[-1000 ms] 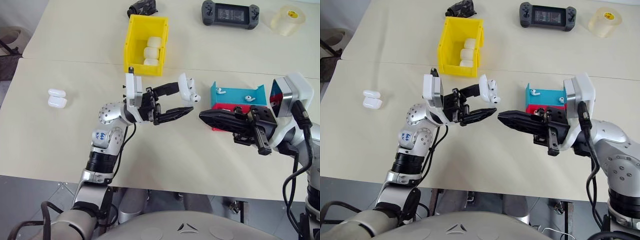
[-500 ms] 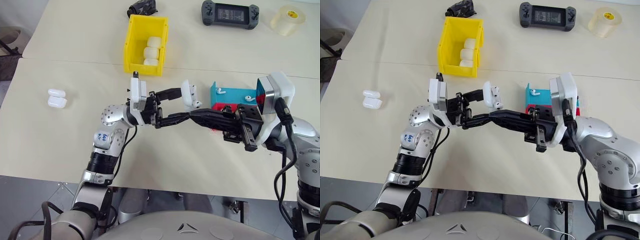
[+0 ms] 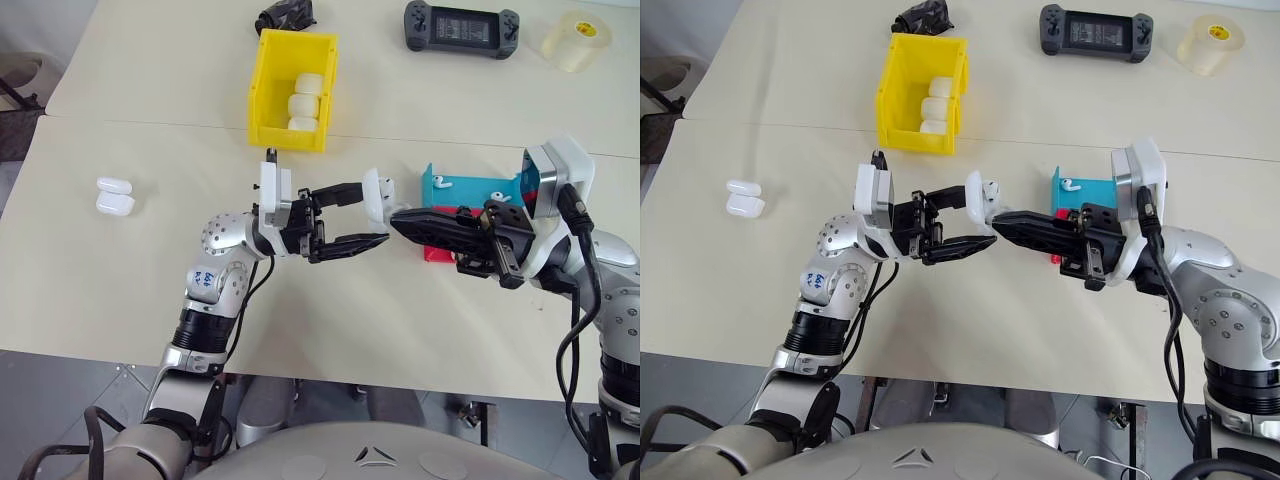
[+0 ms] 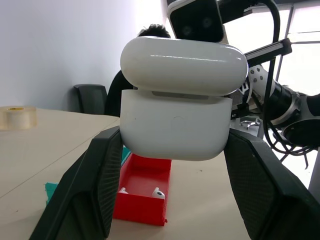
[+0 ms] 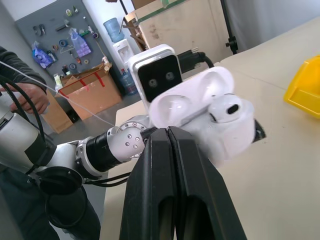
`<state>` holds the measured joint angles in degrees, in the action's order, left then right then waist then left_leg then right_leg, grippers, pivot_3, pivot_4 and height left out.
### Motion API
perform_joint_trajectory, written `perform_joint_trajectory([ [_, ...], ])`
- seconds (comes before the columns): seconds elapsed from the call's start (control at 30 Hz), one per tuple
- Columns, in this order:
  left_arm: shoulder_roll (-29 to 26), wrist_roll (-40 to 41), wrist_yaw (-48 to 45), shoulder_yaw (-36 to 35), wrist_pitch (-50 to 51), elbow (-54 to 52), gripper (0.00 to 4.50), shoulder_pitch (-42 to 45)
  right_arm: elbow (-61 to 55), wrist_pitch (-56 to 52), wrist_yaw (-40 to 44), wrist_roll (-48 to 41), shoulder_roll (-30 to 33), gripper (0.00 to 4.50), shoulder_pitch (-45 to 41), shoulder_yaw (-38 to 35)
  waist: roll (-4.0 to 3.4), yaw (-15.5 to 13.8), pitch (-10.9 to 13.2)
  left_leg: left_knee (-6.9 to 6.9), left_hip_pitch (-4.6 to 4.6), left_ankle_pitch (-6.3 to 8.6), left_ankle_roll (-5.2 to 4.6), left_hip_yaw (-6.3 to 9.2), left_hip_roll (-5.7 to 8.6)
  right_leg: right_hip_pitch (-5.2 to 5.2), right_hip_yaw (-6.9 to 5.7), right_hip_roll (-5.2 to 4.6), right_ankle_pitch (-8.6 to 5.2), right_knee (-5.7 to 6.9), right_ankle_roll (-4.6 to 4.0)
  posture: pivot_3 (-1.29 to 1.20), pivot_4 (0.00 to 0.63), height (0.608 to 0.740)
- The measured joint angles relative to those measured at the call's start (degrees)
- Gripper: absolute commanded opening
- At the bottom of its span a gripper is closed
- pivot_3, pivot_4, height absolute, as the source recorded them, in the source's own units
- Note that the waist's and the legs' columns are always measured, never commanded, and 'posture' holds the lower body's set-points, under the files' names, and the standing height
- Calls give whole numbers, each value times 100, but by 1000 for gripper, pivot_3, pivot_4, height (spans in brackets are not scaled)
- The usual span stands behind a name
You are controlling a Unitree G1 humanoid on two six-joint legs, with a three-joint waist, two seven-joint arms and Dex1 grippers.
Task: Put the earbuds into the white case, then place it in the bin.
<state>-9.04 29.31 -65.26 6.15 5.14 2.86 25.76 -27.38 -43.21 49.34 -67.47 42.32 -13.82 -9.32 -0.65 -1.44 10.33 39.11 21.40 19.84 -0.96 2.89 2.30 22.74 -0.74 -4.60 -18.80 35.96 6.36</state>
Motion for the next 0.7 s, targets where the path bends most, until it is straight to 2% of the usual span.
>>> perform_joint_trajectory([
  [0.37,-2,3,-64,-5,7,-2,2720,-3,53,-83,172,1,131,42,52,-66,0,-1,0,0,0,0,0,0,0,0,0,0,0,0,0,0,150,740],
  [0.53,-130,28,-69,-93,8,-52,2720,-184,474,-134,195,223,486,42,138,-462,0,-2,0,0,0,0,-1,-1,0,-1,1,-1,0,-1,0,0,150,740],
  [0.63,-169,69,-71,-122,21,-98,2720,-280,813,-64,258,488,610,639,212,-677,0,-10,0,0,0,0,0,0,0,-1,0,-1,0,0,0,0,150,740],
  [0.7,-203,141,-72,-143,47,-270,2720,-405,1201,40,511,849,912,1296,383,-758,0,-14,0,0,0,2,-3,0,1,-5,0,-3,0,-1,0,0,150,740],
])
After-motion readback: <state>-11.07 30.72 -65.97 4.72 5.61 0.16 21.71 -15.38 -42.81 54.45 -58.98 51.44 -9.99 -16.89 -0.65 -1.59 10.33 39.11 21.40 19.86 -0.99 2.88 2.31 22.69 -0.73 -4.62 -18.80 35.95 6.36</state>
